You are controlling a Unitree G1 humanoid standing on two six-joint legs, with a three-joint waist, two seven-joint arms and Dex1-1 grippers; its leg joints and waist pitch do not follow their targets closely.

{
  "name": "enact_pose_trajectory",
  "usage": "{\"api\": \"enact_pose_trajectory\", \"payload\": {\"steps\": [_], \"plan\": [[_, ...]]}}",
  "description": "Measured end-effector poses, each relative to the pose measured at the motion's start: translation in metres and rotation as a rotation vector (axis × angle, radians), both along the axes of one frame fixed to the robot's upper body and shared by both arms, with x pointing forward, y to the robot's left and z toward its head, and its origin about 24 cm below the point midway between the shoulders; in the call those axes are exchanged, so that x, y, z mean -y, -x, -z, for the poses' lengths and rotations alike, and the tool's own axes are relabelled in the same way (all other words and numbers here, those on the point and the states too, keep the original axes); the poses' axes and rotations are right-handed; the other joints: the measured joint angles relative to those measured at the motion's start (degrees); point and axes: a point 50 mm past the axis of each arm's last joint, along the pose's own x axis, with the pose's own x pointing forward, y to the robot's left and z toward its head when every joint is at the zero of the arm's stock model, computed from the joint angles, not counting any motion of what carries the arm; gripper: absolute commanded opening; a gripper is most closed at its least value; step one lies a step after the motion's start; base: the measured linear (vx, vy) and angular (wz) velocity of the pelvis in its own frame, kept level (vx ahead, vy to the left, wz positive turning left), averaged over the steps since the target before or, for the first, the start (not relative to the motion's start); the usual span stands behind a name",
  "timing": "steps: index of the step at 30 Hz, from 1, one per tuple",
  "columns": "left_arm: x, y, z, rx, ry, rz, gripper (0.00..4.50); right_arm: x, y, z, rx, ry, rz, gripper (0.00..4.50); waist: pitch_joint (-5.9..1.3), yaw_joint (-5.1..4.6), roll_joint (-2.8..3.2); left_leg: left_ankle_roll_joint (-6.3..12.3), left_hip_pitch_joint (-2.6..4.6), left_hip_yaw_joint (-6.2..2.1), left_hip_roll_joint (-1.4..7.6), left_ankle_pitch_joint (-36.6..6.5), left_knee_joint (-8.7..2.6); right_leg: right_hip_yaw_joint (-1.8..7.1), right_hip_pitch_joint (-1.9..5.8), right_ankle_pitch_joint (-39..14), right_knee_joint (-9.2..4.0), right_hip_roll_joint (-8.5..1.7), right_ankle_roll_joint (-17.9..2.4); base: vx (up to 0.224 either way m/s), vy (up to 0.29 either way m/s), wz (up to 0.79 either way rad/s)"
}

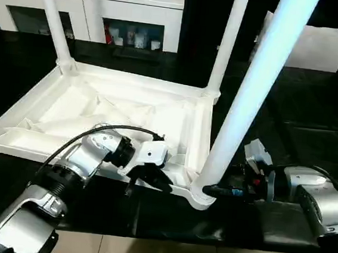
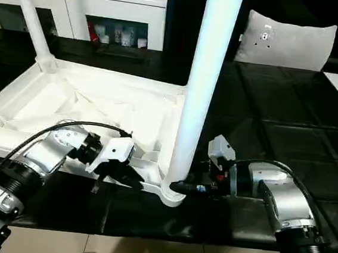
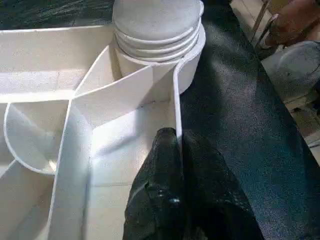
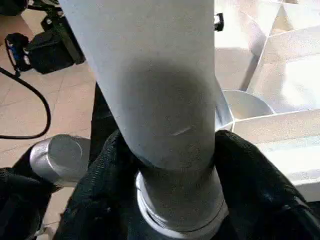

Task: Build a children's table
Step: Rotate leg to tighten

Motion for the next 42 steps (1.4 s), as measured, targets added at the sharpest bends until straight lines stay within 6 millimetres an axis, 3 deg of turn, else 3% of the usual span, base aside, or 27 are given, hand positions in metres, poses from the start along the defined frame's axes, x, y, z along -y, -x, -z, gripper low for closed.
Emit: {"api": "enact_pose_trajectory", "payload": {"steps": [7, 12, 17, 20, 23, 27, 29, 39, 42], "plan": [[0.001, 0.0, 0.0, -0.022, 0.02, -0.013, 0.0, -0.001, 0.003, 0.0, -0.035, -0.029, 0.03, 1.99, 0.0, 0.15, 0.01, 0.0, 0.02, 0.0, 0.0, 0.0, 0.0, 0.0, 0.02, 0.0, 0.01, 0.0, 0.01, 0.0, 0.0, 0.0], [0.0, -0.008, 0.001, -0.039, 0.028, -0.168, 0.0, -0.009, -0.002, 0.003, -0.017, -0.037, 0.195, 1.99, 0.0, -0.3, 0.01, -0.05, 0.09, -0.04, -0.01, 0.03, 0.02, 0.02, 0.07, -0.07, 0.02, 0.0, 0.26, 0.0, 0.0, 0.0], [0.004, -0.019, 0.003, -0.017, 0.036, -0.398, 0.0, -0.026, -0.022, 0.009, 0.016, -0.055, 0.507, 1.97, 0.01, -3.45, -0.03, -0.13, 0.09, -0.01, -0.02, 0.09, 0.03, 0.06, 0.08, -0.03, 0.0, 0.01, 0.31, 0.0, 0.0, 0.0], [0.013, -0.022, 0.003, -0.014, 0.051, -0.468, 0.0, -0.028, -0.03, 0.008, 0.035, -0.038, 0.615, 1.96, 0.0, -4.43, -0.09, -0.13, 0.08, -0.03, -0.02, 0.08, -0.03, 0.05, 0.08, 0.0, -0.08, 0.03, 0.31, 0.0, 0.0, 0.0], [0.028, -0.027, 0.005, -0.004, 0.072, -0.604, 0.0, -0.042, -0.041, 0.006, 0.056, -0.03, 0.811, 1.95, -0.01, -4.9, -0.11, -0.14, 0.0, -0.02, -0.02, 0.08, -0.15, 0.04, -0.09, 0.01, -0.04, 0.06, 0.29, 0.0, 0.0, 0.0], [0.046, -0.029, 0.004, 0.028, 0.091, -0.691, 0.0, -0.045, -0.05, 0.005, 0.075, -0.028, 0.958, 1.95, -0.01, -4.81, -0.11, -0.1, -0.05, -0.01, -0.04, 0.05, -0.27, 0.05, -0.2, 0.13, -0.18, 0.06, 0.07, 0.0, 0.0, 0.0], [0.05, -0.029, 0.003, 0.039, 0.097, -0.706, 0.0, -0.044, -0.052, 0.005, 0.088, -0.038, 0.978, 2.5, 0.0, -4.83, -0.11, -0.04, -0.07, -0.01, -0.04, 0.01, -0.27, 0.05, -0.24, 0.13, -0.22, 0.06, 0.06, 0.0, 0.0, 0.0], [0.048, -0.029, 0.0, 0.067, 0.104, -0.665, 0.0, -0.043, -0.051, 0.001, 0.105, -0.069, 0.916, 3.28, 0.01, -4.74, -0.09, -0.04, -0.07, 0.0, -0.03, 0.01, -0.3, 0.04, -0.33, 0.13, -0.22, 0.06, 0.05, 0.0, 0.0, 0.0], [0.041, -0.025, 0.001, 0.065, 0.097, -0.588, 0.0, -0.031, -0.047, -0.002, 0.126, -0.058, 0.818, 3.73, 0.01, -4.56, -0.09, -0.03, -0.06, -0.01, -0.03, 0.0, -0.3, 0.04, -0.29, 0.12, -0.23, 0.06, 0.05, 0.0, 0.0, 0.0]]}}
